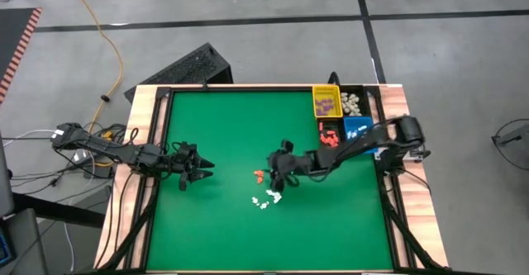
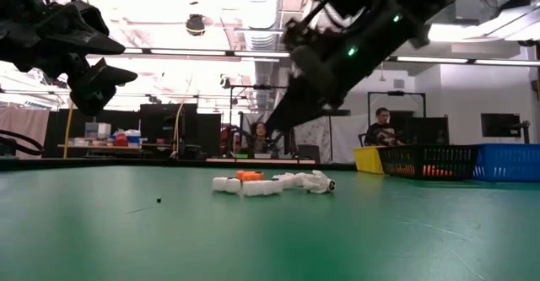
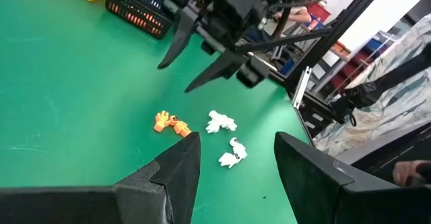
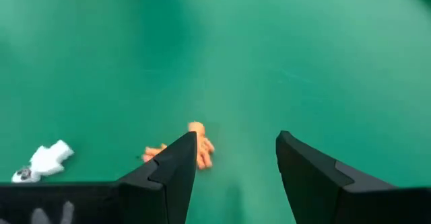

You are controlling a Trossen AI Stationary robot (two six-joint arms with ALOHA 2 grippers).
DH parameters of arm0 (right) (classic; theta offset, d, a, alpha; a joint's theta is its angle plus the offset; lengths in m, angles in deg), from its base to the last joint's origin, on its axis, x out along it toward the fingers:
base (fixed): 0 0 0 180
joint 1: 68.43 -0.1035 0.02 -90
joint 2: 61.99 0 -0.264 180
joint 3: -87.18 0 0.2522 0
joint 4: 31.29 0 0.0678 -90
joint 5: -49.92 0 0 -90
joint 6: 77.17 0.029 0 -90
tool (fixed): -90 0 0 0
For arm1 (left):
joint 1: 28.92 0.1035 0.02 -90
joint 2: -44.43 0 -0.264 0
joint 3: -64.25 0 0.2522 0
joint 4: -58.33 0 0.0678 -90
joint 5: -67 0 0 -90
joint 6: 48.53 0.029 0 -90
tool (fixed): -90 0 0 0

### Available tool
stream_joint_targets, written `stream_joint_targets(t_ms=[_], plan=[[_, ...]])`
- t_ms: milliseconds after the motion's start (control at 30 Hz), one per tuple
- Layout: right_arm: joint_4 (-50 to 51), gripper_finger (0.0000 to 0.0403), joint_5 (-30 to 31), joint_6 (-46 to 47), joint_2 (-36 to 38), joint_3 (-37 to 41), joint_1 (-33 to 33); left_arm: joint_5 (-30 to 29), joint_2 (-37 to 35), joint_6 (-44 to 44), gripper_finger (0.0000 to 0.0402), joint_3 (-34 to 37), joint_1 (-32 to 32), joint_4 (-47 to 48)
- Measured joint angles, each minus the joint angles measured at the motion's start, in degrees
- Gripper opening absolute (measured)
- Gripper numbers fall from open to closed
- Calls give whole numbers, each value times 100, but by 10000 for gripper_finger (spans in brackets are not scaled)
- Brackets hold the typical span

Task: Sort Halloween decoration
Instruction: Put the orange skeleton toy into the bottom black basket

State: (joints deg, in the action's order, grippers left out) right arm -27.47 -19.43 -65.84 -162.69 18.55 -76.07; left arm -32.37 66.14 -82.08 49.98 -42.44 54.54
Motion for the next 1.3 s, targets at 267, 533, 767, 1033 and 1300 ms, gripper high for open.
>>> stream_joint_targets(t_ms=[267,533,767,1033,1300], plan=[[-46,220,-333,-84,-771,-560,61,-11,1,-9,180,0,-1,7],[-32,220,-426,-57,-1112,-734,61,-35,1,28,180,0,1,23],[334,207,-434,236,-1111,-736,72,-35,1,78,180,0,-1,29],[435,145,-590,352,-1111,-738,98,-33,1,110,180,-1,0,29],[608,52,-600,384,-1100,-743,101,-31,1,17,180,-2,-1,25]])
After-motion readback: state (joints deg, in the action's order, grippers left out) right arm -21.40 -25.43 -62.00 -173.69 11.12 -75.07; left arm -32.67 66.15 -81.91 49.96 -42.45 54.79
